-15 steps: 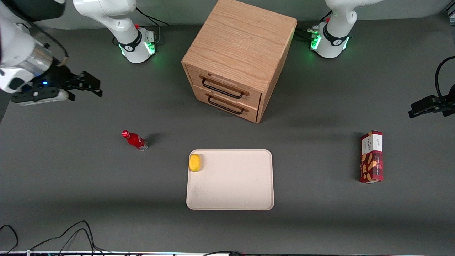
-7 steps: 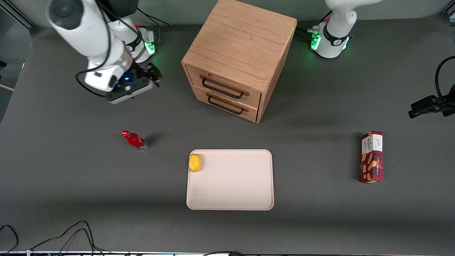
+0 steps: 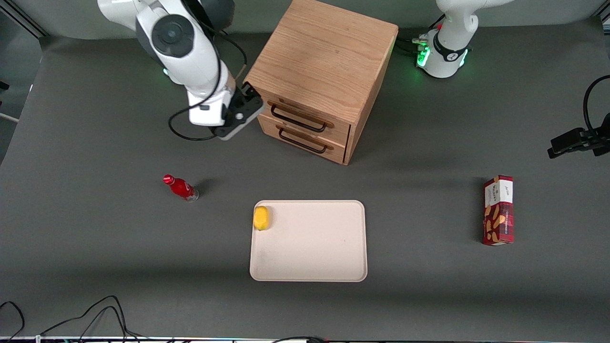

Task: Open upper drawer

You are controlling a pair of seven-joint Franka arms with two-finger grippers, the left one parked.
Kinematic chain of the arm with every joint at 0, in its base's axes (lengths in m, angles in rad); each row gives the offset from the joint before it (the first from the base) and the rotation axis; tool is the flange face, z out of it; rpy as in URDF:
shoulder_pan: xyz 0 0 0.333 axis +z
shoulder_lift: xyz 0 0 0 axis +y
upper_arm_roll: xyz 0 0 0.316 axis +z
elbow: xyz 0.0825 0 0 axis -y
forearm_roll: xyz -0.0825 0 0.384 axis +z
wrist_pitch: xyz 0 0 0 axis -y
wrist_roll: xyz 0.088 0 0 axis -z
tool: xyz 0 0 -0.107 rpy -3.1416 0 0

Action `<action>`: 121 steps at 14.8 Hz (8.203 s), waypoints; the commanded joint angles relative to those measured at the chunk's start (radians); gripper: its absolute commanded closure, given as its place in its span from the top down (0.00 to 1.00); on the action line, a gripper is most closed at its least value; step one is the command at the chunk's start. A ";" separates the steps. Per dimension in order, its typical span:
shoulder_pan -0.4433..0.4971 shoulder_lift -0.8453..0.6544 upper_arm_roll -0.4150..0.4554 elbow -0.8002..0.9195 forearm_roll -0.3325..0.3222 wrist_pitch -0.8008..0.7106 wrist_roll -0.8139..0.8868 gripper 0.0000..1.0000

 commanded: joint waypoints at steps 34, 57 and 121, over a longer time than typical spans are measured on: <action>0.155 0.353 0.025 0.262 -0.132 0.064 -0.096 1.00; 0.136 0.390 0.020 0.228 -0.213 0.134 -0.101 1.00; 0.044 0.525 -0.103 0.467 -0.207 0.131 -0.101 1.00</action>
